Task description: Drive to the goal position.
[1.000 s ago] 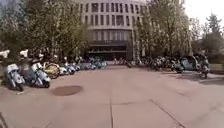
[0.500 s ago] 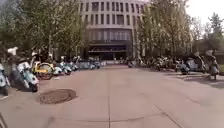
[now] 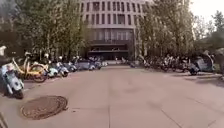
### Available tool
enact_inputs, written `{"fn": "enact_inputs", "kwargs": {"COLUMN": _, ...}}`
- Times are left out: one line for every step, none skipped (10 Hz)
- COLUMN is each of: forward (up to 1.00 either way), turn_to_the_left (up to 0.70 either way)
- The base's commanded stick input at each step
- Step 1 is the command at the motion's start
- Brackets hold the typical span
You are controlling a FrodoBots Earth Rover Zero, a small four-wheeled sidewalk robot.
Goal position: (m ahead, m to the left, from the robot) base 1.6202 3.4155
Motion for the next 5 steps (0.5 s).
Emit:
{"fn": "enact_inputs", "kwargs": {"forward": 1.00, "turn_to_the_left": 0.00}}
{"fn": "enact_inputs", "kwargs": {"forward": 1.00, "turn_to_the_left": 0.00}}
{"fn": "enact_inputs", "kwargs": {"forward": 1.00, "turn_to_the_left": 0.00}}
{"fn": "enact_inputs", "kwargs": {"forward": 1.00, "turn_to_the_left": -0.03}}
{"fn": "enact_inputs", "kwargs": {"forward": 1.00, "turn_to_the_left": -0.15}}
